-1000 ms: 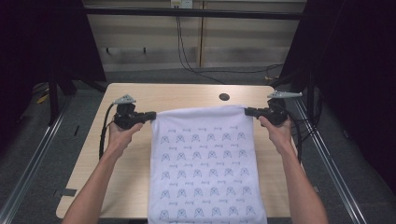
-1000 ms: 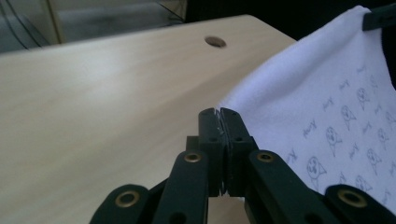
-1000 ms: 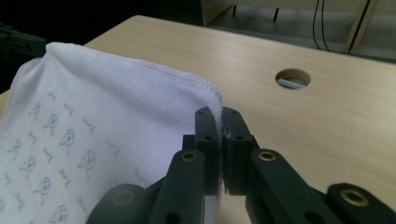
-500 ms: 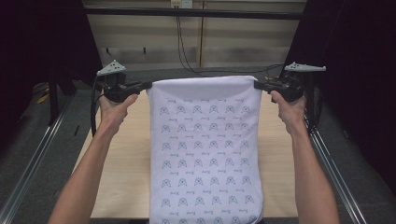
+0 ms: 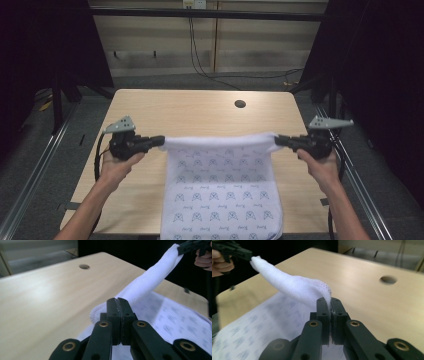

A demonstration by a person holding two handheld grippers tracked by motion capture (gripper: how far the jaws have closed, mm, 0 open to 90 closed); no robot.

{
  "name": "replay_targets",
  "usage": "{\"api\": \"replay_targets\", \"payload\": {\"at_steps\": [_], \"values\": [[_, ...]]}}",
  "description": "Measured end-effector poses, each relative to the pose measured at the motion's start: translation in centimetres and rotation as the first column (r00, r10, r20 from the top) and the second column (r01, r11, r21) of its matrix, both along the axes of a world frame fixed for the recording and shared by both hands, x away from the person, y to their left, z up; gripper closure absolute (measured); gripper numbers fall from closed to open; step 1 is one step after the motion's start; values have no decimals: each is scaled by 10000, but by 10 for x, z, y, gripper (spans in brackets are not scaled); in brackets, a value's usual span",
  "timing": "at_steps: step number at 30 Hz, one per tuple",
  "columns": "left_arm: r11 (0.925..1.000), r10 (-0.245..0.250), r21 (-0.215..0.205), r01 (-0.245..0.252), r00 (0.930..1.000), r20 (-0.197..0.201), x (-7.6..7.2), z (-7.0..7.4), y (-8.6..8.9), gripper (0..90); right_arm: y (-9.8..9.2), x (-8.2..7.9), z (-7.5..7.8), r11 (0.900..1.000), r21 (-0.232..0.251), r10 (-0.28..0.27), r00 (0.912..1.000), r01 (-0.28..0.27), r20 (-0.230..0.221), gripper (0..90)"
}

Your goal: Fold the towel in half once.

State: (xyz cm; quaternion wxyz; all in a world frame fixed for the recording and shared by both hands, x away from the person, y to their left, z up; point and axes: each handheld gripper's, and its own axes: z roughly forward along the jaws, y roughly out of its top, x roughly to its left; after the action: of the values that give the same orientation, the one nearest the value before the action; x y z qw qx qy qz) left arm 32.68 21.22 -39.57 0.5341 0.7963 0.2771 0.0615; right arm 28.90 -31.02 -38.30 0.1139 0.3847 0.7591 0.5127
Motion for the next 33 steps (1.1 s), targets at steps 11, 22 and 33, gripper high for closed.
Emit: {"api": "replay_targets", "payload": {"at_steps": [11,22,33], "values": [[9879,-1143,851,1295,9799,-1637,-73,-63,-1,893,13,-87,-76,9931,-660,800,9724,-966,-2191,876],[9525,-1498,2223,2080,9560,-2523,-80,-100,-23,893,24,-92,-107,9689,-1967,721,9317,-1501,-3559,876],[9585,-266,2724,846,9774,-2097,-39,-100,-24,896,31,-66,-108,9676,-2218,406,9417,-1204,-3339,877]]}}
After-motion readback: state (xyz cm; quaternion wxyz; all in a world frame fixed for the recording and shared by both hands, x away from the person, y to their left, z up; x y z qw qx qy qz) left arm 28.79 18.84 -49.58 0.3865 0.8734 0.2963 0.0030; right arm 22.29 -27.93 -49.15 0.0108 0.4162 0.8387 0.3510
